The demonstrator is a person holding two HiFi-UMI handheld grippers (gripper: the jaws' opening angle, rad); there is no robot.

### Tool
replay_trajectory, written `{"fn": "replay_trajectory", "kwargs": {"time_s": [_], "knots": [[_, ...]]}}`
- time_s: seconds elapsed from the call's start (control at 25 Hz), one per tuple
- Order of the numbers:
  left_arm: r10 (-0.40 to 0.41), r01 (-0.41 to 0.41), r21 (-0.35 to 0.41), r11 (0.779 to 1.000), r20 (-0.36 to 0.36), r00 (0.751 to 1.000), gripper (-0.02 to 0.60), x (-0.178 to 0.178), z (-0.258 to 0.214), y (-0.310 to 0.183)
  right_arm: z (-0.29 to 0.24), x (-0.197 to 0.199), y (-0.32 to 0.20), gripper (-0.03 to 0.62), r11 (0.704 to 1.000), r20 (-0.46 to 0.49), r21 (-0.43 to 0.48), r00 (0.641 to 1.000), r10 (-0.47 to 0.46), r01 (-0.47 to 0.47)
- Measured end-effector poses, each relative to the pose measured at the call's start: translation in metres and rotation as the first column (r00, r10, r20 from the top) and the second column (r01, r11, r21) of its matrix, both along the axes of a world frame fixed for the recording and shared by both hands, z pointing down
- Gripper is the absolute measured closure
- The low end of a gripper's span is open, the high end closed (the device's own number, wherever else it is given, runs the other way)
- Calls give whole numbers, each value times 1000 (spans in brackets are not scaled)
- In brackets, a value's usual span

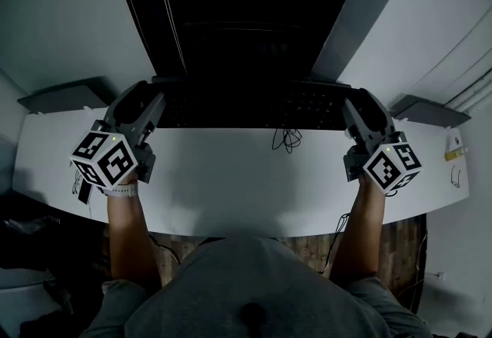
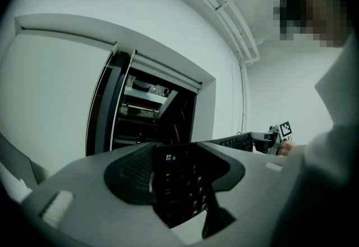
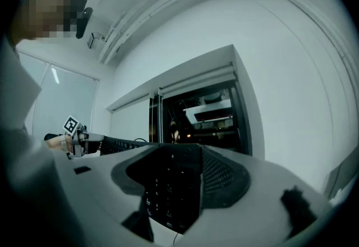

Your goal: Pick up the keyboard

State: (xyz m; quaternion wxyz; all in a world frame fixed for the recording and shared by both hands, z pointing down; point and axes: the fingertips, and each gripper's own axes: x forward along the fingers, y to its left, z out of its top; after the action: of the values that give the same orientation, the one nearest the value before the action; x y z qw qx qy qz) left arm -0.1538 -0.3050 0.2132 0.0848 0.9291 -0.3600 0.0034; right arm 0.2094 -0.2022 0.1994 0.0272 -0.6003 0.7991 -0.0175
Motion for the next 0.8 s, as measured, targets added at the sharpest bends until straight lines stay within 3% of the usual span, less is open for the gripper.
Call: {"fn": "replay_trajectory", "kwargs": {"time_s": [0.48,0.8], "knots": [[-4,4,41,999,-10,1000,367,9,-21,-5,-21,8,-2,358,999,-12,43,1000,10,-9],[0,1,30,1000,-20,1000,367,-6,-11,-15,-17,-7,-10,358,999,-22,37,1000,15,-14]]}}
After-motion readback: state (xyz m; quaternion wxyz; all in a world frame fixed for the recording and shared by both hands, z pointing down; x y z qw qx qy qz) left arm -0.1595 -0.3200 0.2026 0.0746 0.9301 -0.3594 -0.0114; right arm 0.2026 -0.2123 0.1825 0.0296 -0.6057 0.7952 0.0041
